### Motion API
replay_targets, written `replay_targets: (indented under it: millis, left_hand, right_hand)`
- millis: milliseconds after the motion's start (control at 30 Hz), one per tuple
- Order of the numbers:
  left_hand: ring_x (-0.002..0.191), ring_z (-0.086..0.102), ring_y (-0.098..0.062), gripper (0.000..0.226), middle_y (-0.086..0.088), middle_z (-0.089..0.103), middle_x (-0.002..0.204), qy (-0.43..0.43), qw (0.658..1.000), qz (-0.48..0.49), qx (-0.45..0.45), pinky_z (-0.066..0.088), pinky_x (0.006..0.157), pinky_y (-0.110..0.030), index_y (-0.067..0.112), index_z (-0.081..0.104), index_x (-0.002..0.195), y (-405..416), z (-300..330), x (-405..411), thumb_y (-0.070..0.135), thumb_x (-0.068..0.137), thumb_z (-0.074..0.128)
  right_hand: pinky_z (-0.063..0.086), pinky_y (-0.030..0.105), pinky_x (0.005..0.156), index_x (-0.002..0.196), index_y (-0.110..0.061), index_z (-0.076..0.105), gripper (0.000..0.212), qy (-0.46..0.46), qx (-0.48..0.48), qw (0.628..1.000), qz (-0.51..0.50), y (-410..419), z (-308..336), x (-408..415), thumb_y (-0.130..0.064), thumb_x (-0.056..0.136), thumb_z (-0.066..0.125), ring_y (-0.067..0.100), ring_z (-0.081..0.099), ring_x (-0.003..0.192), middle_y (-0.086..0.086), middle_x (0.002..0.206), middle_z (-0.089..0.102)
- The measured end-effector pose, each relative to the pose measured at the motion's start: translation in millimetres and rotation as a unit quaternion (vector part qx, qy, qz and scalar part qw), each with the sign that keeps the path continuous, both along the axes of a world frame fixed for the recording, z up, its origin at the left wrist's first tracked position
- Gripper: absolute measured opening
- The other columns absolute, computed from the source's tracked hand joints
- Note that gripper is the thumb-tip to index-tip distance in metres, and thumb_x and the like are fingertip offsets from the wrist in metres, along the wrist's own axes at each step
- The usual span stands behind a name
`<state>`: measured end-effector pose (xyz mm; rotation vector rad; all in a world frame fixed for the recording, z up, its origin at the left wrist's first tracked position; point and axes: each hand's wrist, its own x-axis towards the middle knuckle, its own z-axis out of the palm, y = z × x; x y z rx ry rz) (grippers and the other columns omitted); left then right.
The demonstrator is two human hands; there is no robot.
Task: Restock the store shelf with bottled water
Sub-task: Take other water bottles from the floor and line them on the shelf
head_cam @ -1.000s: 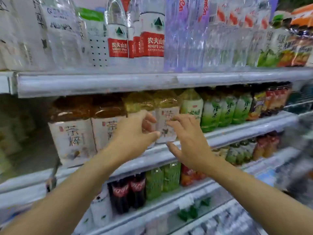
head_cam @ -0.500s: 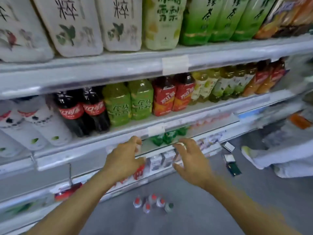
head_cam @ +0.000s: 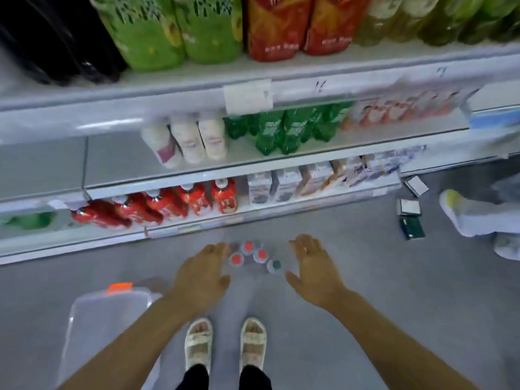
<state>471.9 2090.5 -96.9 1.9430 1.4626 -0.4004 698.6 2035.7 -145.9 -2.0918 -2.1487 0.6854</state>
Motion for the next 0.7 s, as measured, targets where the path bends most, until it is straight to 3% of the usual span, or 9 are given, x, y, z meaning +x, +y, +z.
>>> replay_targets:
  millis: [67,167,533,700]
  left_hand:
    - [0.114,0.055,-0.023,0.051,-0.002,0.048,0.126,0.005,1.0,0.008,-0.015,0.046,0.091,-0.036,0.023,0.037,0.132,-5.5,-30.5,-2.5,0.032,0.086,0.059]
    - [0.111,0.055,-0.024,0.049,-0.003,0.048,0.126,0.01,1.0,0.006,-0.024,0.046,0.09,-0.036,0.023,0.038,0.13,-8.3,-77.9,-4.5,0.031,0.086,0.058]
    - [0.113,0.049,-0.026,0.052,-0.005,0.046,0.126,0.008,0.998,-0.064,-0.02,0.039,0.087,-0.032,0.02,0.036,0.13,13.9,-259.3,6.7,0.023,0.084,0.061]
    - [0.109,0.054,-0.027,0.051,-0.004,0.05,0.126,-0.009,0.997,-0.063,0.031,0.042,0.087,-0.032,0.018,0.044,0.125,28.8,-332.9,10.5,0.021,0.08,0.067]
  right_hand:
    - [0.052,0.046,0.079,0.113,0.0,0.061,0.063,0.027,-0.031,0.999,-0.019,-4.0,-32.0,-4.5,-0.019,0.057,0.082,0.043,0.06,0.099,0.023,0.117,0.058]
    - [0.038,0.04,0.1,0.132,-0.002,0.048,0.062,0.032,-0.075,0.996,-0.029,-5.3,-79.5,-13.7,-0.022,0.078,0.07,0.037,0.046,0.123,0.019,0.137,0.043]
    - [0.036,0.034,0.099,0.136,-0.01,0.039,0.062,0.014,-0.144,0.987,-0.07,18.3,-270.7,-42.5,-0.021,0.081,0.064,0.031,0.045,0.12,0.012,0.133,0.045]
    - [0.036,0.034,0.1,0.142,-0.016,0.032,0.069,-0.019,-0.171,0.981,-0.085,41.4,-348.2,-31.8,-0.019,0.082,0.065,0.03,0.044,0.123,0.01,0.138,0.041]
